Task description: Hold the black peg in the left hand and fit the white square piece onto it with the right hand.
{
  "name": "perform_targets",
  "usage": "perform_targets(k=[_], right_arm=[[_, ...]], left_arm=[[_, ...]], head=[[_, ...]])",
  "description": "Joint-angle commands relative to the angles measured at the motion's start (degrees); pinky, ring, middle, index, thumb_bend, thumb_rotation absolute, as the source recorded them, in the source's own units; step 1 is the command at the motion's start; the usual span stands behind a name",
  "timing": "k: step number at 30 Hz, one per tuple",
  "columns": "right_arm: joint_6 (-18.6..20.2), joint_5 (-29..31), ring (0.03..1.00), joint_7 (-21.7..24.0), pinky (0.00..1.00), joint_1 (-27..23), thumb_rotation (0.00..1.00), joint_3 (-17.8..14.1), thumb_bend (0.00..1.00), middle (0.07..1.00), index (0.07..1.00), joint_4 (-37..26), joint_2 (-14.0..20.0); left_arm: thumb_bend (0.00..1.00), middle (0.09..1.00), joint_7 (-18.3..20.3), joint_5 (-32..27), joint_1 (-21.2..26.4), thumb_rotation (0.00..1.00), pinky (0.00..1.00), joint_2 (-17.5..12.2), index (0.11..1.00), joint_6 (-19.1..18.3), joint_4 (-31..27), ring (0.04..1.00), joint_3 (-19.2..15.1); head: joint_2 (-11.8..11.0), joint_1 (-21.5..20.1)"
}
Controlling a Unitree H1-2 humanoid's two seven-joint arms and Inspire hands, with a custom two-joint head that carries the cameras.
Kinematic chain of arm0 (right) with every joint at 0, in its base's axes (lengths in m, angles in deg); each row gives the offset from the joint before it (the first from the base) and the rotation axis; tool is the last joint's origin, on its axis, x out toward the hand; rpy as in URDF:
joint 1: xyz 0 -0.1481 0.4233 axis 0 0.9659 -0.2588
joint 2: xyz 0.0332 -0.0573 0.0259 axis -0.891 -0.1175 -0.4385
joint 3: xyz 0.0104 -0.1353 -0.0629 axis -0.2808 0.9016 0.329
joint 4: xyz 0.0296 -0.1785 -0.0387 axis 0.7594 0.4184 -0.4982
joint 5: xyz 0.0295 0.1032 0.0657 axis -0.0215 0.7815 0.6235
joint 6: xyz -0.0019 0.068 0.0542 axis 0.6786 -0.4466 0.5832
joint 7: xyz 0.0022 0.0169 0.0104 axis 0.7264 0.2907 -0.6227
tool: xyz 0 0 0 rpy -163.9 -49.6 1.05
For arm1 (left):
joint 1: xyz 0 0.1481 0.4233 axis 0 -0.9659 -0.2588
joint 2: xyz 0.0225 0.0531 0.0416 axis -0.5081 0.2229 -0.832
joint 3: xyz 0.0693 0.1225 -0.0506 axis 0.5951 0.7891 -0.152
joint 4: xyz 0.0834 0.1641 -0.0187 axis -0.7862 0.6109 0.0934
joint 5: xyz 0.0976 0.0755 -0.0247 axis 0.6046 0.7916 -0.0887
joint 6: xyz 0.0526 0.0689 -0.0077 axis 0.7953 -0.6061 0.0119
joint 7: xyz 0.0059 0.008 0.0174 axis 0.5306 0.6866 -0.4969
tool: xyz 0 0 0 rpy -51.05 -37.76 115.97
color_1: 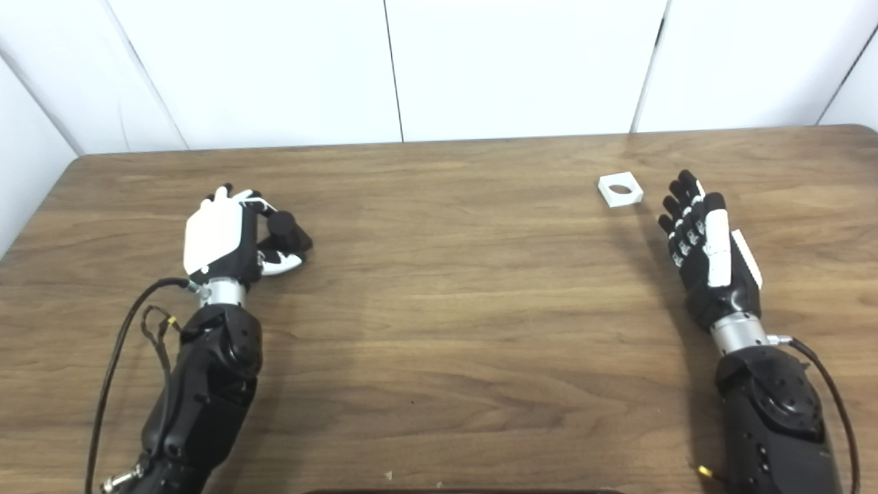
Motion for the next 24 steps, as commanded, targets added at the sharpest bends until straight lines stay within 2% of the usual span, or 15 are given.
perform_targets(k=[1, 9, 15, 19, 24], right_arm=[[-0.20, 0.24, 1.000, -0.25, 1.00, 2.30, 1.00, 0.57, 0.61, 1.000, 1.000, 0.79, -1.71], [0.42, 0.36, 1.000, -0.52, 1.00, 2.79, 1.00, 0.69, 0.59, 1.000, 1.000, -0.59, -2.34], [1.40, 0.78, 1.000, -0.47, 1.00, 3.21, 1.00, 0.64, 0.57, 1.000, 1.000, -1.30, -2.68], [1.15, 0.67, 1.000, -0.40, 1.00, 3.38, 1.00, 0.62, 0.55, 1.000, 1.000, -1.45, -2.91], [1.44, 0.78, 1.000, -0.63, 1.00, 3.55, 1.00, 0.43, 0.57, 1.000, 1.000, -1.53, -3.23]], left_arm=[[0.52, 0.867, 0.74, 0.68, 0.15, 0.06, 1.00, 0.10, 0.489, -0.15, -3.09, 0.985, 1.13], [0.52, 0.878, 3.31, 0.51, -3.33, 0.06, 1.00, 2.28, 0.489, 0.15, -8.20, 0.992, 3.62], [0.52, 0.872, 4.05, 1.56, -5.91, 0.07, 1.00, 3.35, 0.489, 1.31, -10.70, 0.990, 6.86], [0.52, 0.869, 3.70, 1.96, -7.01, 0.07, 1.00, 4.23, 0.489, 1.57, -10.87, 0.983, 8.63], [0.52, 0.872, 3.36, 1.40, -9.40, 0.07, 1.00, 5.35, 0.489, 3.64, -11.68, 0.982, 11.26]], head=[[-0.08, -0.17], [0.25, -0.96], [0.44, -1.06], [0.76, -1.23], [0.96, -1.53]])
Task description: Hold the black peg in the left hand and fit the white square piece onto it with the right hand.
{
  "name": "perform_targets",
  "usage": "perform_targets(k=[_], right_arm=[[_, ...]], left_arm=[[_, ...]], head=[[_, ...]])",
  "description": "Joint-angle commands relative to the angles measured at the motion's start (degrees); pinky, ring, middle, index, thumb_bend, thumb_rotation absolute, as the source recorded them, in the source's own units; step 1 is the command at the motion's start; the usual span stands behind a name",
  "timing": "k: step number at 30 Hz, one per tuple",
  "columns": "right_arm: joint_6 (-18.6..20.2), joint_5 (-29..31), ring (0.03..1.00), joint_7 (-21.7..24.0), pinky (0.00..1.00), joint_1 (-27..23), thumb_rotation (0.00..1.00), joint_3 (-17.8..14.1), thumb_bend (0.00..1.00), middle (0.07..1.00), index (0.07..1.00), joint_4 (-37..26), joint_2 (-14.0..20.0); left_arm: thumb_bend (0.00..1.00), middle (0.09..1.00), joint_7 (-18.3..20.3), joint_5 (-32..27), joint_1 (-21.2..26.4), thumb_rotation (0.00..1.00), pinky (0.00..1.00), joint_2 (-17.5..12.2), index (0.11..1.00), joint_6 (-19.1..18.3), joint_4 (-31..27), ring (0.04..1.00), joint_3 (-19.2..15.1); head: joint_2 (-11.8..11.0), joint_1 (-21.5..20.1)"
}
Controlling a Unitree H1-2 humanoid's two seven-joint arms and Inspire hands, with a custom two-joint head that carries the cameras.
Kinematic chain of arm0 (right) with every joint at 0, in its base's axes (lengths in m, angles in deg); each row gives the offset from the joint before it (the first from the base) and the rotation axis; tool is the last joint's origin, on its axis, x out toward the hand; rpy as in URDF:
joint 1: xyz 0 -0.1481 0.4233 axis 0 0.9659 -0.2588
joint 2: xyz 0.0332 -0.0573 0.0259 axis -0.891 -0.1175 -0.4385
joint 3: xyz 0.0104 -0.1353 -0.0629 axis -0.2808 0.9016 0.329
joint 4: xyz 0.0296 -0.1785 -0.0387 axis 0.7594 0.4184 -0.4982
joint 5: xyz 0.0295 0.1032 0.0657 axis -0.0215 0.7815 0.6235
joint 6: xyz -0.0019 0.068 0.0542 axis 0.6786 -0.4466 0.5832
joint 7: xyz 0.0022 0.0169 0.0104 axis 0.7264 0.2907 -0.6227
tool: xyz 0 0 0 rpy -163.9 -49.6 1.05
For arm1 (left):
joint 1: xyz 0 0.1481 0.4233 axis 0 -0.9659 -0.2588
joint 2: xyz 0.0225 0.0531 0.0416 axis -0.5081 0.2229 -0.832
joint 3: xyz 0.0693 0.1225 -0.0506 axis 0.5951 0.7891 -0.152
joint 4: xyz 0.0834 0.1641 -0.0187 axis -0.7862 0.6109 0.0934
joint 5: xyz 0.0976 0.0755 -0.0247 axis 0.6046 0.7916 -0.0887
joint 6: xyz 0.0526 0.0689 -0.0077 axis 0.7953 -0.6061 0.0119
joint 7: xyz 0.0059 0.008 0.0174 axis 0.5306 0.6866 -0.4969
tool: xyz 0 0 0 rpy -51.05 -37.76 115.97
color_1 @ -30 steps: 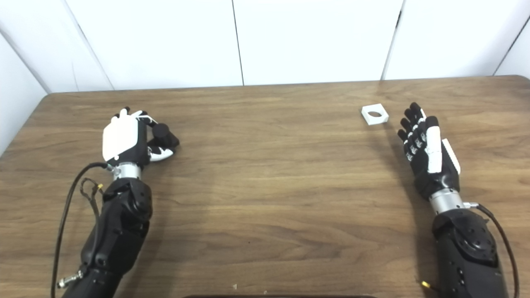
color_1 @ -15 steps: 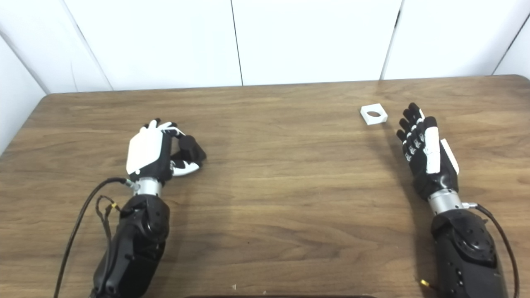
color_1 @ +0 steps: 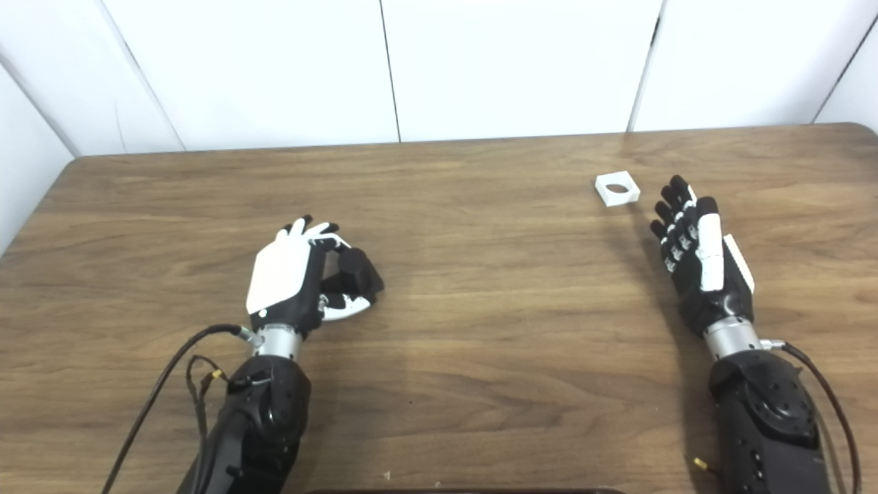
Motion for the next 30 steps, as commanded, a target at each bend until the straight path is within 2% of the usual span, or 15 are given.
perform_targets(k=[1, 8, 15, 24, 30], right_arm=[[-0.56, 0.84, 1.000, -0.32, 1.00, 2.29, 1.00, 0.34, 0.57, 1.000, 1.000, 1.00, -2.10], [-0.55, 1.07, 1.000, -0.34, 1.00, 2.60, 1.00, 0.14, 0.59, 1.000, 1.000, 0.82, -2.33], [-0.19, 0.85, 1.000, -0.45, 1.00, 2.72, 1.00, 0.23, 0.59, 1.000, 1.000, 0.17, -2.45], [-0.64, 0.41, 1.000, -0.23, 1.00, 2.46, 1.00, 0.43, 0.57, 1.000, 1.000, 0.40, -2.21], [-0.42, 0.37, 1.000, 0.04, 1.00, 2.16, 1.00, 0.61, 0.57, 1.000, 1.000, 0.38, -1.84]], left_arm=[[0.52, 0.872, 0.51, 0.47, -1.62, 0.07, 1.00, 1.04, 0.490, 1.67, -1.02, 0.980, 2.28], [0.52, 0.879, 1.26, 0.87, -5.26, 0.07, 1.00, 2.58, 0.490, 2.70, -2.72, 0.980, 5.87], [0.52, 0.890, 3.57, 1.38, -8.82, 0.07, 1.00, 3.47, 0.491, 3.08, -4.94, 0.988, 9.16], [0.52, 0.902, 6.77, -1.51, -11.93, 0.07, 1.00, 4.31, 0.491, 3.13, -8.34, 1.000, 10.31], [0.52, 0.905, 7.90, -1.59, -12.22, 0.07, 1.00, 4.07, 0.492, 3.14, -9.28, 1.000, 10.00]], head=[[0.10, -0.06], [0.40, -0.54], [0.84, -1.07], [0.88, -1.14], [0.94, -1.35]])
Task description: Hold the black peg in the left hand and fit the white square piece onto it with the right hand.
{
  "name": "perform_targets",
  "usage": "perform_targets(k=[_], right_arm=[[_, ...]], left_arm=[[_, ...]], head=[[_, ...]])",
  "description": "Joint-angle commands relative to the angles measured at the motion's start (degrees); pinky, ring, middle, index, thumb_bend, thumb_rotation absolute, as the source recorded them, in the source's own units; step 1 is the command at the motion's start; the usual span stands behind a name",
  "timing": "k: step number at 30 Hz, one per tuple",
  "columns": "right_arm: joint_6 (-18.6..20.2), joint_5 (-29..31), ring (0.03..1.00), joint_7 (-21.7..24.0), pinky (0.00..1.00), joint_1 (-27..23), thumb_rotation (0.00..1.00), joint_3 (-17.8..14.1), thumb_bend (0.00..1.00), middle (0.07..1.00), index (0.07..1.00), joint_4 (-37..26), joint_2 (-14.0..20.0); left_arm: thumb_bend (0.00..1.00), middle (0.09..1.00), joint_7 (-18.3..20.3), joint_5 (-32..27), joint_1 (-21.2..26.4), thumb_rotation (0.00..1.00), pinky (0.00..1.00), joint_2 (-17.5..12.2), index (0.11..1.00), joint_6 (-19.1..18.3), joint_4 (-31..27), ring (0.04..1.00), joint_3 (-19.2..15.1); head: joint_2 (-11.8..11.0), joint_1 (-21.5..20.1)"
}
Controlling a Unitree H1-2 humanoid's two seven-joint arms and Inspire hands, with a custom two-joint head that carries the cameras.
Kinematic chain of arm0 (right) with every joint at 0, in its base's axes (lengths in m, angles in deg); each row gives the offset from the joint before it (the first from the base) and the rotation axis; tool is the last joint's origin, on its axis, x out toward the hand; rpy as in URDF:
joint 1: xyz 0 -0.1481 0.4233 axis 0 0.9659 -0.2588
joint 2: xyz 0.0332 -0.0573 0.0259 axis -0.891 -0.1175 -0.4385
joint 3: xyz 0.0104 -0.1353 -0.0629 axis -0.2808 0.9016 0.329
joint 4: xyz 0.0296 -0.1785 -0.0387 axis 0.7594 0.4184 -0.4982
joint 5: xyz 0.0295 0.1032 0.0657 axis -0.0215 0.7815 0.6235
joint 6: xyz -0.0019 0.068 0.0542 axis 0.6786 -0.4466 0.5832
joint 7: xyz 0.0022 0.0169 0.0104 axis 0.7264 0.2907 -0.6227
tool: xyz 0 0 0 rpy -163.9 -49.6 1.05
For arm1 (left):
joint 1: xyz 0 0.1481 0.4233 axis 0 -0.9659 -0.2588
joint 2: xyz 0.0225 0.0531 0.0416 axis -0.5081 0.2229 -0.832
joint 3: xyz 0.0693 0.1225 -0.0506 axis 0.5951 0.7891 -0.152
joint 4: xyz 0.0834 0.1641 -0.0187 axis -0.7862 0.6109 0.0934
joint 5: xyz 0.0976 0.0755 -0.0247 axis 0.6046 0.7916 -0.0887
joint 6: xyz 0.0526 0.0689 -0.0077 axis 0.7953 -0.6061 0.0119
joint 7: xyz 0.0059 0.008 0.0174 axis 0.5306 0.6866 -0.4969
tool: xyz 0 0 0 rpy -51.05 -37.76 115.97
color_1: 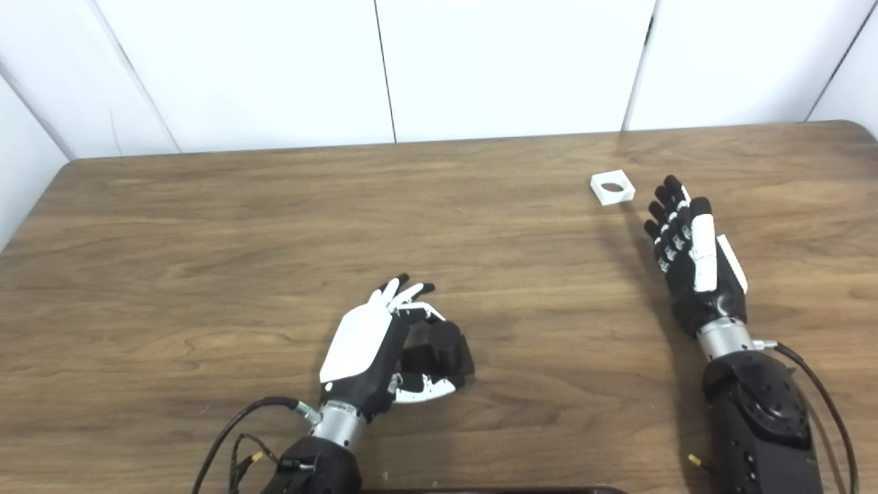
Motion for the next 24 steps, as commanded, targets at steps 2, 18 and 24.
perform_targets(k=[2, 18, 24], right_arm=[[-0.55, 0.51, 1.000, -0.04, 1.00, 1.37, 1.00, 0.48, 0.56, 1.000, 1.000, 1.37, -1.23], [1.77, -2.77, 1.000, -1.93, 1.00, -1.21, 0.82, 1.78, 0.63, 1.000, 1.000, -0.12, -0.28], [1.35, -5.14, 1.000, -2.01, 1.00, -3.24, 0.82, 3.45, 0.66, 1.000, 1.000, -2.22, 1.15]], left_arm=[[0.52, 0.903, 2.36, 0.53, -0.91, 0.07, 1.00, -0.73, 0.492, -0.35, 0.34, 1.000, 0.03], [0.52, 0.903, 1.74, 1.08, 0.10, 0.07, 1.00, -0.41, 0.491, 0.01, 2.36, 1.000, -0.79], [0.52, 0.902, 1.43, 1.00, 0.45, 0.07, 1.00, -0.29, 0.491, 0.40, 3.04, 1.000, -1.01]], head=[[0.17, 0.07], [-0.26, 0.08], [-0.53, -0.03]])
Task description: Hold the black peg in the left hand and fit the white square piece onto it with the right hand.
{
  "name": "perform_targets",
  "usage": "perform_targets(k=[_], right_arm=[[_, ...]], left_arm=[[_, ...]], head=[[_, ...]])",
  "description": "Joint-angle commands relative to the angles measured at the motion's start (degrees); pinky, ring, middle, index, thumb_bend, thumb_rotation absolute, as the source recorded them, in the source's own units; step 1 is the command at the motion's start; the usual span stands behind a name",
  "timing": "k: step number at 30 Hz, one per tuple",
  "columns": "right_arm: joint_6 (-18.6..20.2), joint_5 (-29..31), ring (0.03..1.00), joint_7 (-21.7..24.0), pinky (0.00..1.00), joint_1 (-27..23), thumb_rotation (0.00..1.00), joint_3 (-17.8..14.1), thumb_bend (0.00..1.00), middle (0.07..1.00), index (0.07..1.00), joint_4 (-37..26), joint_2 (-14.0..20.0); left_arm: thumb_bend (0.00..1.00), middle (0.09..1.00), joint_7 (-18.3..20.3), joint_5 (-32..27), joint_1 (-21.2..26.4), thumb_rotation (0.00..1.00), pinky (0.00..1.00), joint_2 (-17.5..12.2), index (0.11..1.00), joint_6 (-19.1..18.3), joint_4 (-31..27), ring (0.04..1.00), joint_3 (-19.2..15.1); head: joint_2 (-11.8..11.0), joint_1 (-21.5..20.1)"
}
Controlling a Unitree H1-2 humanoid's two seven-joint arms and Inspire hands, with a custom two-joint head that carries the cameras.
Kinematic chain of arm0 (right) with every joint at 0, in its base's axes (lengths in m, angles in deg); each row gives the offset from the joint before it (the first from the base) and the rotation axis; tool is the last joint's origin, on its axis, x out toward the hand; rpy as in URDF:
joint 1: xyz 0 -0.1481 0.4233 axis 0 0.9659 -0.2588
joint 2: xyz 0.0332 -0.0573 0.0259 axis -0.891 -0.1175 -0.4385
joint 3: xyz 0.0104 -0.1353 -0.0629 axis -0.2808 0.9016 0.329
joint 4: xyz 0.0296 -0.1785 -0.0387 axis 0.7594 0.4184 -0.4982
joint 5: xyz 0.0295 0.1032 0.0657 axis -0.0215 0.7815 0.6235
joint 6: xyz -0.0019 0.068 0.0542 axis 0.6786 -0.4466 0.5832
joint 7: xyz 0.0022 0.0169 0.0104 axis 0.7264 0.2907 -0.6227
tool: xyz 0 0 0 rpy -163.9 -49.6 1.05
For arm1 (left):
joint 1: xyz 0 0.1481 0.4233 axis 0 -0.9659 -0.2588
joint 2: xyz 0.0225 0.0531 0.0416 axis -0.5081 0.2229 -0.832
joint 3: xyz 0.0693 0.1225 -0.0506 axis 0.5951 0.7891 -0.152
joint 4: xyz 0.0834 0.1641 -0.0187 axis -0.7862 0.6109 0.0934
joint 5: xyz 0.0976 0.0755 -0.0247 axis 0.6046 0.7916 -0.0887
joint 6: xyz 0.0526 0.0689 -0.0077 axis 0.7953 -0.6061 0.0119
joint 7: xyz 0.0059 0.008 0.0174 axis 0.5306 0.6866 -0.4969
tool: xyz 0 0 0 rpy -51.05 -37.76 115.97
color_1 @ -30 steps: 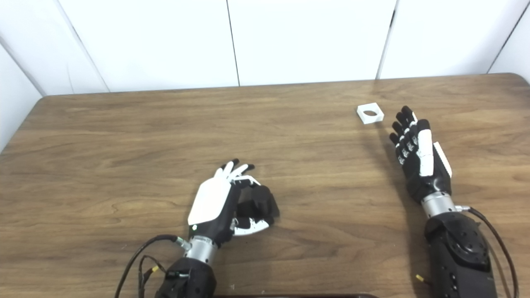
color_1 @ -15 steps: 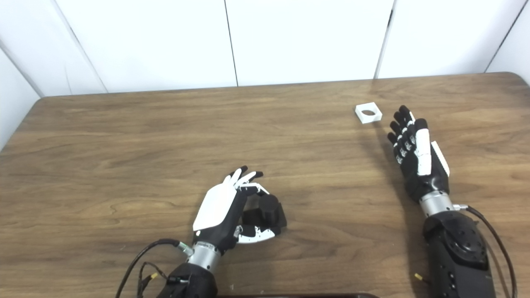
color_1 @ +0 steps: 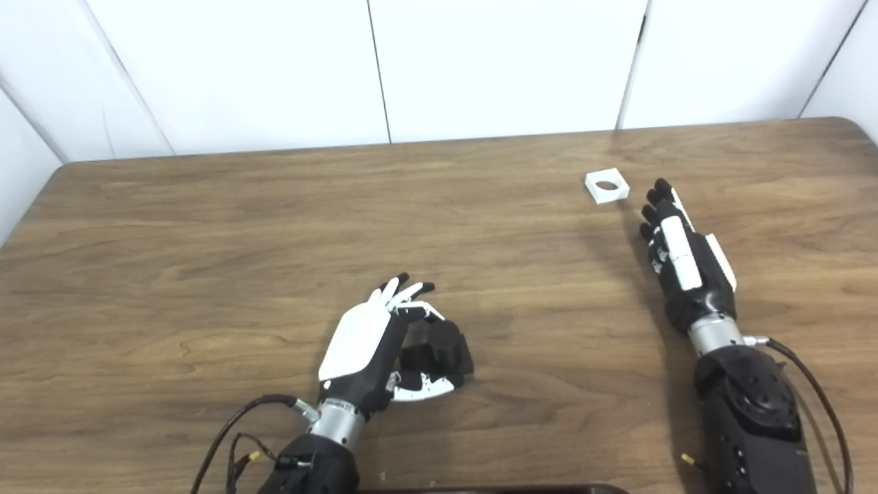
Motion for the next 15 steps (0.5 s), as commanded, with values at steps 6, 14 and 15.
perform_targets(k=[6, 14, 15], right_arm=[[-0.02, -1.01, 1.000, 0.62, 1.00, -6.21, 0.80, 1.69, 0.65, 1.000, 1.000, -1.88, 1.43], [1.39, -8.52, 1.000, -1.19, 1.00, -11.60, 0.76, 4.43, 0.64, 1.000, 1.000, -1.44, 4.15], [1.53, -9.94, 1.000, -1.50, 1.00, -12.45, 0.75, 4.92, 0.64, 1.000, 1.000, -1.25, 4.69]], left_arm=[[0.52, 0.898, 0.83, 0.98, 0.10, 0.07, 1.00, -0.25, 0.491, -0.25, 2.99, 1.000, -0.38], [0.52, 0.902, 0.41, 1.03, 0.15, 0.07, 1.00, -0.34, 0.491, 0.25, 3.30, 1.000, -0.72], [0.52, 0.902, 0.44, 1.05, 0.13, 0.07, 1.00, -0.35, 0.491, 0.24, 3.29, 1.000, -0.75]], head=[[-0.37, 0.22], [-0.49, -0.01], [-0.57, -0.11]])
